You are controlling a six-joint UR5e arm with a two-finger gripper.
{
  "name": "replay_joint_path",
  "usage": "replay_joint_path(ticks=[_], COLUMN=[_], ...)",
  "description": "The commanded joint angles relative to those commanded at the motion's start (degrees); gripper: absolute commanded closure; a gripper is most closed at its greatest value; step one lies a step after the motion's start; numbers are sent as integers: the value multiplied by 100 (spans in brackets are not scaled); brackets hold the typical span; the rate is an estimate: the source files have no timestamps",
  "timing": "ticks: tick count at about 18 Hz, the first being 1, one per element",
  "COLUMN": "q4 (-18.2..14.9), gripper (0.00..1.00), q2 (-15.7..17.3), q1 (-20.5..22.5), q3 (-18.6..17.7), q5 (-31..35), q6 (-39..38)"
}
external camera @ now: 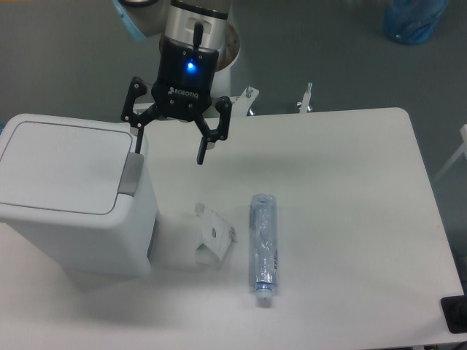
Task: Open the trash can
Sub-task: 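Lower the gripper finger against the grey lid tab and press it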
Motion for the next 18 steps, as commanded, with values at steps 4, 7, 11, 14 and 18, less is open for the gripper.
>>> replay_joint_path(ticks=[4, 7, 11, 14, 18], q4=[9, 0, 9, 0, -9], gripper=[0, 0, 0, 0, 0], q2=[-298, -325, -325, -325, -317], q1=[0, 0, -9, -52, -105], q3=[26, 9, -114, -149, -176], q5=[9, 9, 9, 0, 0], q6=[9, 0, -9, -52, -70])
